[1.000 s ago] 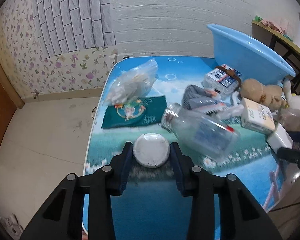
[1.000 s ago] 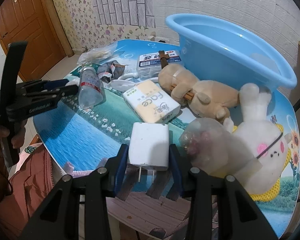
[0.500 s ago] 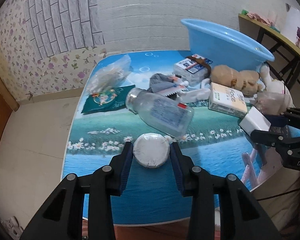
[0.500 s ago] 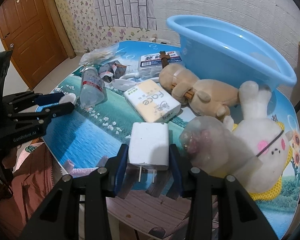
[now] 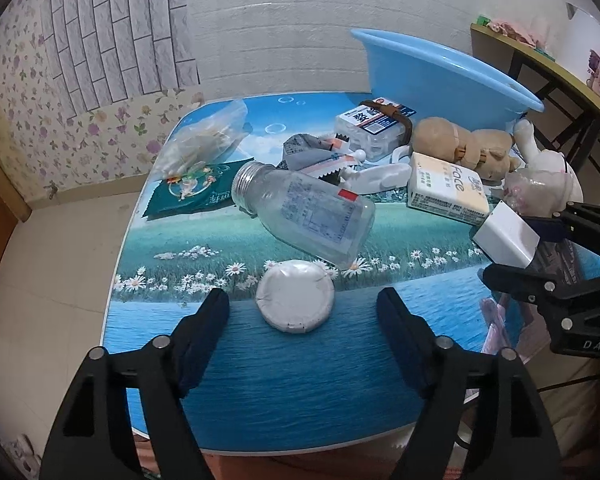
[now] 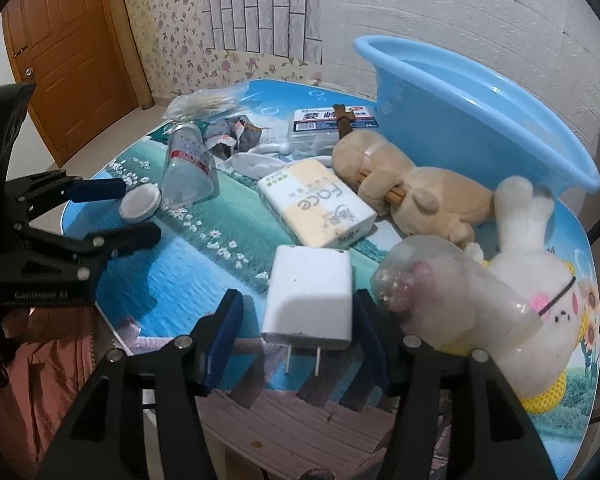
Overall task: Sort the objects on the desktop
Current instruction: 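Grasp the white round container with the left tool while the right tool grasps the white charger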
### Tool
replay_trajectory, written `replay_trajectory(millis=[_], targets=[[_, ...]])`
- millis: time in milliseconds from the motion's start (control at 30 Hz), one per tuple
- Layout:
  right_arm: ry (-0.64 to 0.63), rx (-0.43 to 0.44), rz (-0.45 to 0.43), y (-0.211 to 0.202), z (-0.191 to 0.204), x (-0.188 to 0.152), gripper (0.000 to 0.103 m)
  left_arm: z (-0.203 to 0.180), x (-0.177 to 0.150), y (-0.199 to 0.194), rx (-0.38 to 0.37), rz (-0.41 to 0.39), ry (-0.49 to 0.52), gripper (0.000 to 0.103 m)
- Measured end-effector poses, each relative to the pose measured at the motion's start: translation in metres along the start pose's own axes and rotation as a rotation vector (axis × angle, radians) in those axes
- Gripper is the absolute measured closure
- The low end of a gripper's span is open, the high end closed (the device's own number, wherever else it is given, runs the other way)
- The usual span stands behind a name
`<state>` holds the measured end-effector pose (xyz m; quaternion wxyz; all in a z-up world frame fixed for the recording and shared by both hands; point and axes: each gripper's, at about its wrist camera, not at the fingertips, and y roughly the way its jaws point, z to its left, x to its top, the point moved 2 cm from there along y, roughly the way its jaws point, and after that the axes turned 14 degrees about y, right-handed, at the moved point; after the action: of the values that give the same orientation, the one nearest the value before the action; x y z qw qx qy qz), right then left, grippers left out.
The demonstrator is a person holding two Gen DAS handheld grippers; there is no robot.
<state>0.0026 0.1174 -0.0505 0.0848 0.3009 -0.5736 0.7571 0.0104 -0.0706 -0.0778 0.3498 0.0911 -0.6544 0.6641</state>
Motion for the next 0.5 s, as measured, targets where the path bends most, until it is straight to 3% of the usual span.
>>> replay_trajectory(millis=[67,133,300,500], targets=[[0.003,-0.001,-0.003,0.0005,0.0000,0.0003,0.047,-0.0025,0.0003,0.0018,-0.007,0.000,0.003,0.009],[0.004,0.002,-0.006,0.0009,-0.0001,0.0002,0.045,-0.0044,-0.0004,0.0053,-0.019,0.006,0.011,0.000],[-0.009,0.016,-0.023,0.0013,0.0022,-0.0026,0.037,-0.0040,-0.0006,0.0035,-0.017,-0.019,0.016,0.000],[-0.006,0.015,-0.033,0.0014,0.0024,-0.0028,0.036,-0.0057,-0.0028,0.0024,0.003,-0.055,0.009,0.000]])
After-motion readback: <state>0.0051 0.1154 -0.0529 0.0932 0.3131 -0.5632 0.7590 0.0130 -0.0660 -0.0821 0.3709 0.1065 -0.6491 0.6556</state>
